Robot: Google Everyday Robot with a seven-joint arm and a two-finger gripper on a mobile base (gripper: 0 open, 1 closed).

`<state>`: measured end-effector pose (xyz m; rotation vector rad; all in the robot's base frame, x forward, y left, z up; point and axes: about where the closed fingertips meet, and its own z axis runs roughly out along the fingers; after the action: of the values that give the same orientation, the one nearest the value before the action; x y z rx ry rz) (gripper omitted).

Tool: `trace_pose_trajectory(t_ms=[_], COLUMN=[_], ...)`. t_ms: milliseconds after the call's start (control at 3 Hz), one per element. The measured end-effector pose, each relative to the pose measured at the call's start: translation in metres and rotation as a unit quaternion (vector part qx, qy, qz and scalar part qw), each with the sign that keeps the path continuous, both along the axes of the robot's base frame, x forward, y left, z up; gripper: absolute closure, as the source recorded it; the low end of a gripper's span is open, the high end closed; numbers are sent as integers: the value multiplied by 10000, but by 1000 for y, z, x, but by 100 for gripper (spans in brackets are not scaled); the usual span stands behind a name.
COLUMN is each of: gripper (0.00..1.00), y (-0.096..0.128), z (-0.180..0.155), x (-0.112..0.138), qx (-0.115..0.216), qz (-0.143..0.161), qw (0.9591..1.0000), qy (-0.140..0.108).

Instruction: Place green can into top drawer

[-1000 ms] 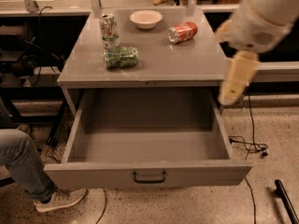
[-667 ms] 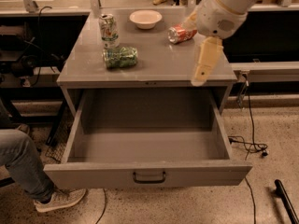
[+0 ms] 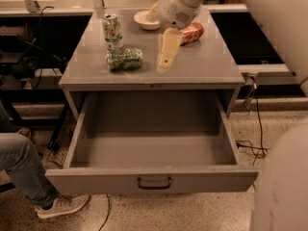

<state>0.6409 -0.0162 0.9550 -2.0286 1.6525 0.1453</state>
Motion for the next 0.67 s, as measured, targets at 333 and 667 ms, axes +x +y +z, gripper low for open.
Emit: trace_pose_trajectory(t_ms=[333,667], gripper=[0,0], y=[39,46], z=[-26,-50], x=[36,61], qx=[-465,-847], qz=[-127,-439], qw=[9986,9952], qy=[-193,-226])
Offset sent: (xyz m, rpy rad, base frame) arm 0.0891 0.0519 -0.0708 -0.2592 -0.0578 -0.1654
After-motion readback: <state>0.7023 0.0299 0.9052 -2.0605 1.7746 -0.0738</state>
